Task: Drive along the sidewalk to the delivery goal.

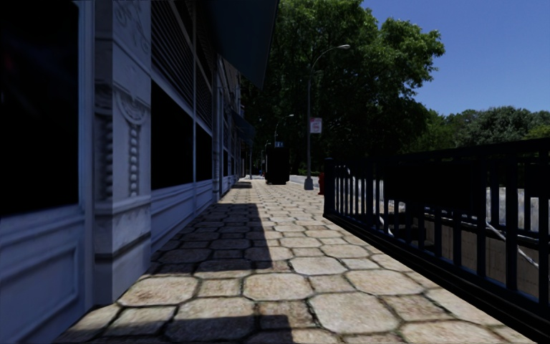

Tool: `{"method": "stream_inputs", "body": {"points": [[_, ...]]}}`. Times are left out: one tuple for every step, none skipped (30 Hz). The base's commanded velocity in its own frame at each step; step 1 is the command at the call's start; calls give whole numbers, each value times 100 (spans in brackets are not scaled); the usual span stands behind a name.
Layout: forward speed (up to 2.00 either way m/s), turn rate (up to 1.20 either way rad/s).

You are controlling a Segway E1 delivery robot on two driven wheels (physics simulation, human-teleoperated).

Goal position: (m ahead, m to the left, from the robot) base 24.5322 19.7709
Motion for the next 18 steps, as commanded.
{"method": "stream_inputs", "body": {"points": [[200, 23], [200, 26], [200, 27], [200, 27], [200, 28], [200, 28], [200, 28], [200, 28], [200, 28], [200, 23], [200, 21], [200, 9], [200, 0], [200, 0], [200, 0], [200, 0], [200, 0], [200, 0]]}}
